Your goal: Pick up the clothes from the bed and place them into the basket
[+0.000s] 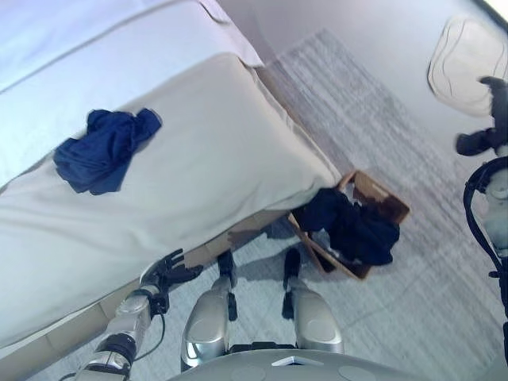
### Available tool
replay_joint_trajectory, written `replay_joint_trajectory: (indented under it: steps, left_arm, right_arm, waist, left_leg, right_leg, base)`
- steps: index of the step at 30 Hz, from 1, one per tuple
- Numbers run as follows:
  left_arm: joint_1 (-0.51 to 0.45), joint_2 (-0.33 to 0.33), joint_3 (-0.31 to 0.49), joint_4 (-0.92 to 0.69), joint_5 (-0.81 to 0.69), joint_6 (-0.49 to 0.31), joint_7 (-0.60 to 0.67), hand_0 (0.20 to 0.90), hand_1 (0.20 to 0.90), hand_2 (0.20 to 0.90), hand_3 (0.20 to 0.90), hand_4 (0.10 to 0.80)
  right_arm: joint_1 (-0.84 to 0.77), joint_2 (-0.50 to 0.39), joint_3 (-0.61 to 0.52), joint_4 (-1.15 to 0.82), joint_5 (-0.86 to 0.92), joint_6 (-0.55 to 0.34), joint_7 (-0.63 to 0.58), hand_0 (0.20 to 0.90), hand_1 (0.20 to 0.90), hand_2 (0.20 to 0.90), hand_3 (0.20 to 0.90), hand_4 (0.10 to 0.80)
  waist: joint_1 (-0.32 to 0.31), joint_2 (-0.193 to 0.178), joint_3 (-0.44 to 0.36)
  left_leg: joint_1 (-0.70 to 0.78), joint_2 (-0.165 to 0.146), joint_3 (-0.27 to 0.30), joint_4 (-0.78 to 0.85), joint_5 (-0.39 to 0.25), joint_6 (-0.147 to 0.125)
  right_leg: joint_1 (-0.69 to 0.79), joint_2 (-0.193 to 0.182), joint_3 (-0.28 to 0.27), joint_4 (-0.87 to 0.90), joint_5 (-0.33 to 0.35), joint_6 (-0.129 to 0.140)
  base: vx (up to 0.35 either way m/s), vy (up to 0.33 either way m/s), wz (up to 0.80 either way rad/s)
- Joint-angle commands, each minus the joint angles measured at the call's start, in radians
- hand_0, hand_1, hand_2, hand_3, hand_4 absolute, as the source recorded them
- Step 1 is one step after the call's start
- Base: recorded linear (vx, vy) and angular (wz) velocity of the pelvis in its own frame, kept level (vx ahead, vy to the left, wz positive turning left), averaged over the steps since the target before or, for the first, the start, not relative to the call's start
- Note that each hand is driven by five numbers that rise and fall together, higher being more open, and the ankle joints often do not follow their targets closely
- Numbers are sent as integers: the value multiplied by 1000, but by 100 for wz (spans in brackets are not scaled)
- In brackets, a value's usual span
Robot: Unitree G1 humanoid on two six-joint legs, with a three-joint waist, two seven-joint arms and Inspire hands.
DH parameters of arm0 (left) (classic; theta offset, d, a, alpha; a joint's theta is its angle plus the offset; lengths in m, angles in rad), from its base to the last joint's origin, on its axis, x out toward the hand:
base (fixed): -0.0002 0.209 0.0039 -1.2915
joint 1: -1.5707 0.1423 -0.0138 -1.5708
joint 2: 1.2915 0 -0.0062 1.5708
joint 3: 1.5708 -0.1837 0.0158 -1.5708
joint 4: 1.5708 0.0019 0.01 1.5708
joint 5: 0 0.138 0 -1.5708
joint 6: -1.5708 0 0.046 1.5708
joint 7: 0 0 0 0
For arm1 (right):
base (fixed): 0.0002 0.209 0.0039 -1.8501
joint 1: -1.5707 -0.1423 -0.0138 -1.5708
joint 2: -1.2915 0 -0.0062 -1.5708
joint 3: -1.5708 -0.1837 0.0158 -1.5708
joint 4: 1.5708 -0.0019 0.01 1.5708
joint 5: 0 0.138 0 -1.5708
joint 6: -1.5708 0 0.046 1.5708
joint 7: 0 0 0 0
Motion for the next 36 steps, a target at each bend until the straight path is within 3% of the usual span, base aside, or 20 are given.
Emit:
replay_joint_trajectory:
  steps: [1,4,7,11,13,17,20,27,36]
  left_arm:
    - [74,62,-41,54,89,-29,-17,900,900,900,900,800]
    - [73,76,-58,59,110,-31,-19,900,900,900,900,800]
    - [45,119,-78,54,85,-14,-13,900,900,900,900,800]
    - [-23,164,-127,35,53,-6,-14,900,900,900,900,800]
    - [-41,171,-138,31,18,-6,-8,900,900,900,900,800]
    - [-60,163,-129,18,-31,-28,-14,900,900,900,900,800]
    - [-48,147,-125,11,-32,-51,-26,900,900,900,900,800]
    - [-28,135,-120,25,-81,-112,-52,900,900,900,900,800]
    - [-16,103,-134,-4,-145,-181,-87,900,900,900,900,800]
  right_arm:
    - [-115,-3,108,-4,131,-175,35,900,900,900,900,800]
    - [-150,91,197,85,126,-165,67,900,900,900,900,800]
    - [-249,175,330,236,11,-174,67,900,900,900,900,800]
    - [-481,227,498,426,-90,-98,-90,900,900,900,900,800]
    - [-562,254,528,491,-114,-80,-174,900,900,900,900,800]
    - [-709,311,567,628,-72,0,-310,900,900,900,900,800]
    - [-767,328,587,733,-47,23,-354,900,900,900,900,800]
    - [-811,362,614,844,-43,63,-412,900,900,900,900,800]
    - [-887,385,650,858,-112,72,-488,900,900,900,900,800]
  waist:
    - [99,-58,-132]
    - [142,-74,-119]
    - [210,-85,-69]
    - [307,-76,-1]
    - [342,-67,23]
    - [422,-46,68]
    - [472,-28,90]
    - [530,-11,123]
    - [556,19,145]
  left_leg:
    - [-40,-46,-48,161,-179,40]
    - [-51,-57,-80,192,-189,50]
    - [-85,-68,-128,225,-194,61]
    - [-179,-86,-186,240,-171,63]
    - [-195,-84,-204,234,-182,55]
    - [-258,-90,-243,202,-140,41]
    - [-290,-93,-265,185,-118,34]
    - [-326,-90,-298,165,-87,30]
    - [-386,-103,-328,191,-71,32]
  right_leg:
    - [-2,-9,-45,157,-119,12]
    - [17,-22,-74,164,-119,18]
    - [26,-36,-111,191,-122,18]
    - [6,-57,-175,220,-122,12]
    - [3,-57,-185,232,-137,16]
    - [-19,-74,-257,236,-144,12]
    - [-31,-88,-317,250,-154,9]
    - [-53,-99,-392,292,-175,6]
    - [-110,-126,-398,394,-209,4]
  base:
    - [156,127,60]
    - [85,90,52]
    - [-16,69,67]
    - [-123,61,60]
    - [-55,39,54]
    - [-80,52,39]
    - [-11,48,54]
    - [19,26,40]
    - [-10,49,8]
